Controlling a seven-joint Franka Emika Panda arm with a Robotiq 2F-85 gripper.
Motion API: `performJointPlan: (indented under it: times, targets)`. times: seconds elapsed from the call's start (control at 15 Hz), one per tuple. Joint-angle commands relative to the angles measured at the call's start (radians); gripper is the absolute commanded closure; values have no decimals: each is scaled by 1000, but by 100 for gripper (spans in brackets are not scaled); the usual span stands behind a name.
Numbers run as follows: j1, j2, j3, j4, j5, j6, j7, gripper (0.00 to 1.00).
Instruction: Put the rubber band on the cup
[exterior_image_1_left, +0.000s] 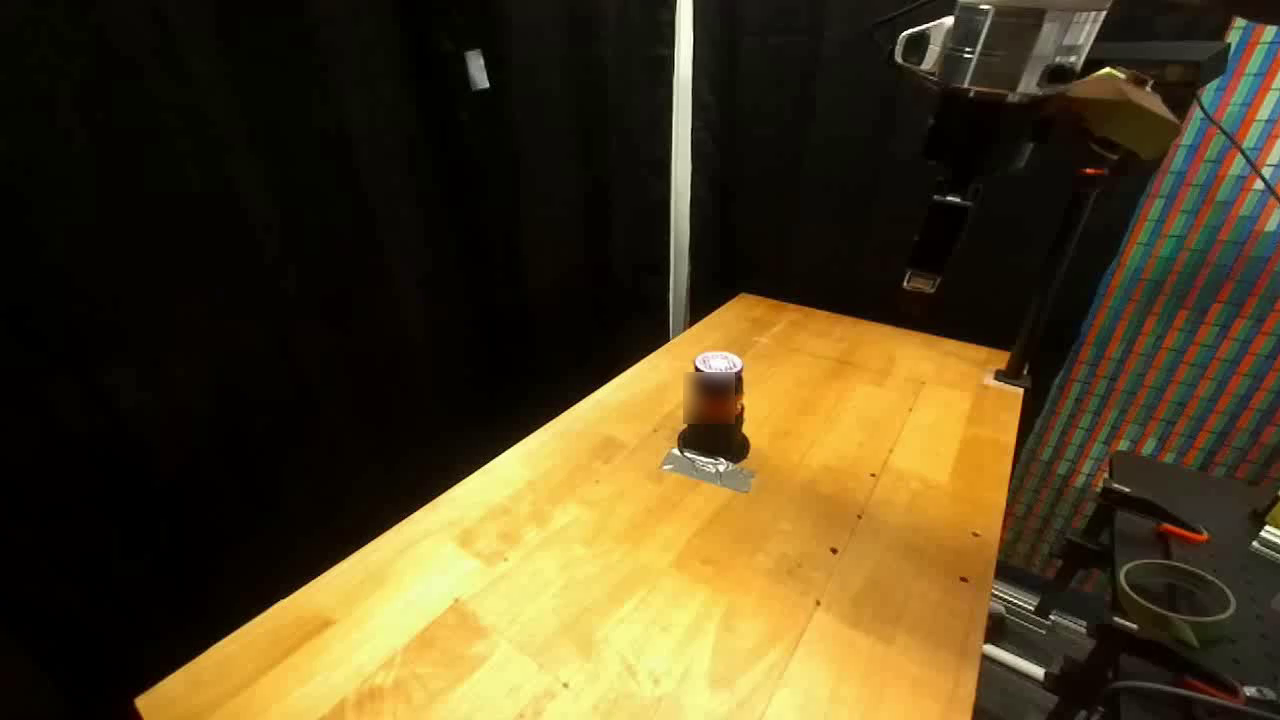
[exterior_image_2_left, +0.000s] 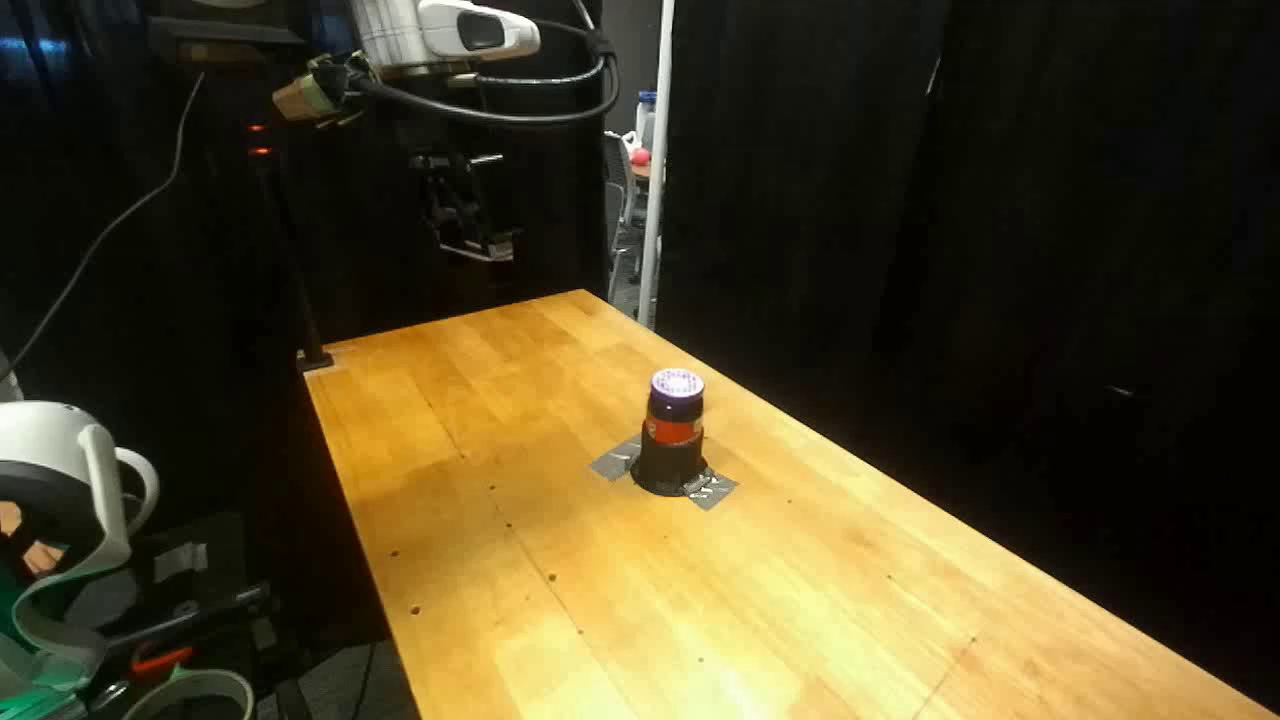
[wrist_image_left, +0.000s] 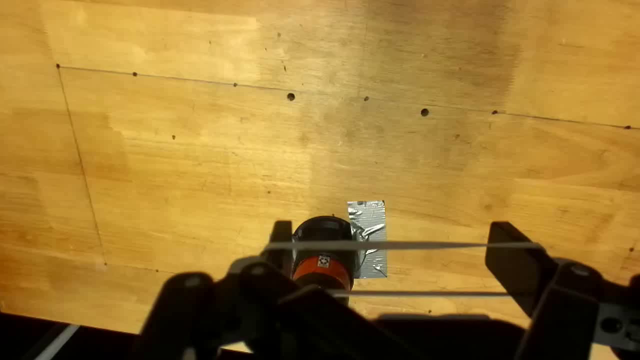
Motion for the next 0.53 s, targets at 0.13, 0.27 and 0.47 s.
performJointPlan:
  times: [0.13, 0.27, 0.47]
  targets:
    - [24, 1, -22, 9, -9, -3, 7, 0]
    - [15, 35, -11, 45, -34, -16, 26, 0]
    - [-19, 191, -12, 181, -107, 74, 80, 0]
